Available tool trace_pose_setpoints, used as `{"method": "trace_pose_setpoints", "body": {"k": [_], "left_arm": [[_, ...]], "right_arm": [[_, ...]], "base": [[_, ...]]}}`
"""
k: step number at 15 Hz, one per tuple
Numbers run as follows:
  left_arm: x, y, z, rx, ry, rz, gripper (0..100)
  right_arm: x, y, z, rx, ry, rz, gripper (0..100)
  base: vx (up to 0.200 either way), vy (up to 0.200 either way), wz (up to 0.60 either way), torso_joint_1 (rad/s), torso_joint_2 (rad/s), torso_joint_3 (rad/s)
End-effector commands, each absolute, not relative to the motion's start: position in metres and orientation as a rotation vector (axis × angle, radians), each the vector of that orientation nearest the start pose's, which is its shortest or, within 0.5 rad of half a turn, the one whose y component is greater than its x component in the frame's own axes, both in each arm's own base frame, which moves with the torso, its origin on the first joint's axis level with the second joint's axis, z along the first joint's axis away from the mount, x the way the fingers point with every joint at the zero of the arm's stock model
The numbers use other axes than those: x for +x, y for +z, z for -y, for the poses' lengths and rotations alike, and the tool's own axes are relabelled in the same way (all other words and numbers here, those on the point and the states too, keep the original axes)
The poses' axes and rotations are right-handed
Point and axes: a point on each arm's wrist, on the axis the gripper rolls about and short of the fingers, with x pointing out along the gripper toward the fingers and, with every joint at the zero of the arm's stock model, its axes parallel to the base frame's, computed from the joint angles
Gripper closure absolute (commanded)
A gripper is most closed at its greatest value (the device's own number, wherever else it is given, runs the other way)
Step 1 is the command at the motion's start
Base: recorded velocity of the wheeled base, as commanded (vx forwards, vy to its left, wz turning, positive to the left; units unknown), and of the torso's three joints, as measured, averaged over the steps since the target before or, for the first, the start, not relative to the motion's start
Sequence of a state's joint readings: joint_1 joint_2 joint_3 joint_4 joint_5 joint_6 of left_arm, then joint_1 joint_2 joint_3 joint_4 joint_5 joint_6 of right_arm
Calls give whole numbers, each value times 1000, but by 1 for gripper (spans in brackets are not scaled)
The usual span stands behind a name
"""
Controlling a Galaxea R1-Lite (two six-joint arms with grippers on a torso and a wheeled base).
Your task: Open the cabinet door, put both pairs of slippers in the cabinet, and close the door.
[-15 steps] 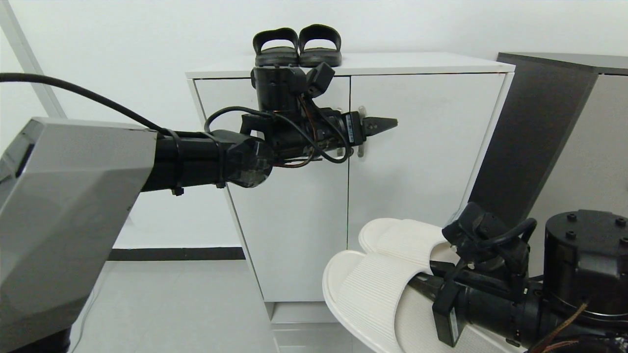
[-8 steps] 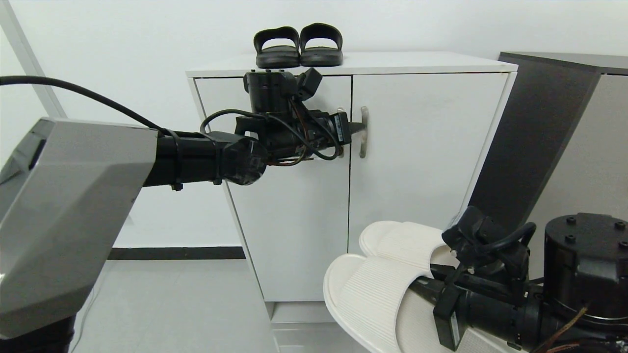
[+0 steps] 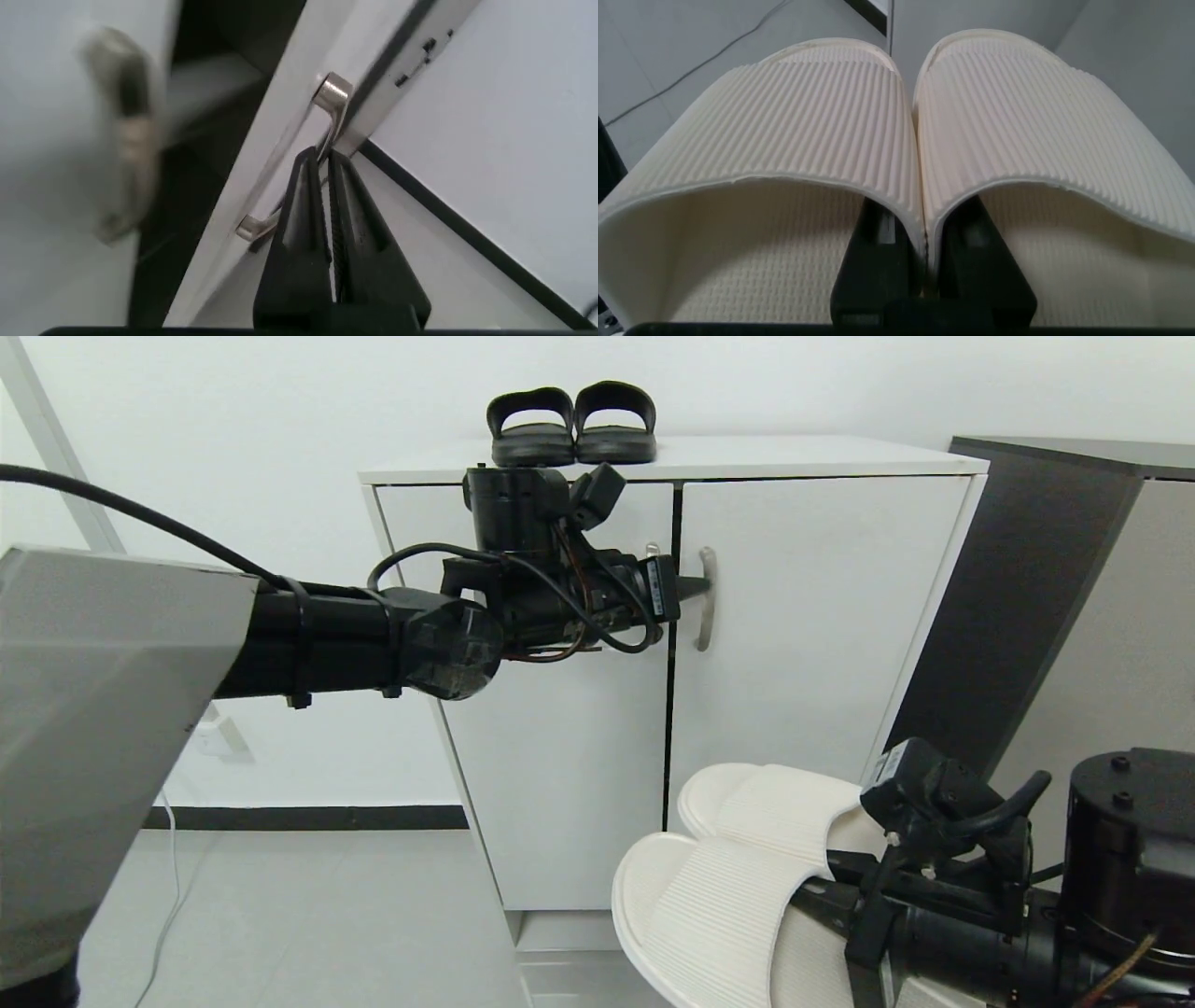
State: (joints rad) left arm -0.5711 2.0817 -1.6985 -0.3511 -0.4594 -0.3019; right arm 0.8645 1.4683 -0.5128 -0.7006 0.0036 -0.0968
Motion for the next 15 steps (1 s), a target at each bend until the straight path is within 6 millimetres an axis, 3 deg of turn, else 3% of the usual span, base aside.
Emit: {"method": "trace_pose_setpoints", "body": {"k": [1,10,15], "left_arm": [[342,274,242,-271,-1026,-183,100],[293,283,217,-264,-996,-195,100],[300,281,211,-273,-980,-202,100]], "right_arm": [[148,175,-174,-201,875,-188,100],[131,172,-177,-227,941,-188,100],[127,168,-179,-237,963,-200,100]], "base": [[0,0,0,0,0,0],[0,0,0,0,0,0],[0,0,0,0,0,0]]}}
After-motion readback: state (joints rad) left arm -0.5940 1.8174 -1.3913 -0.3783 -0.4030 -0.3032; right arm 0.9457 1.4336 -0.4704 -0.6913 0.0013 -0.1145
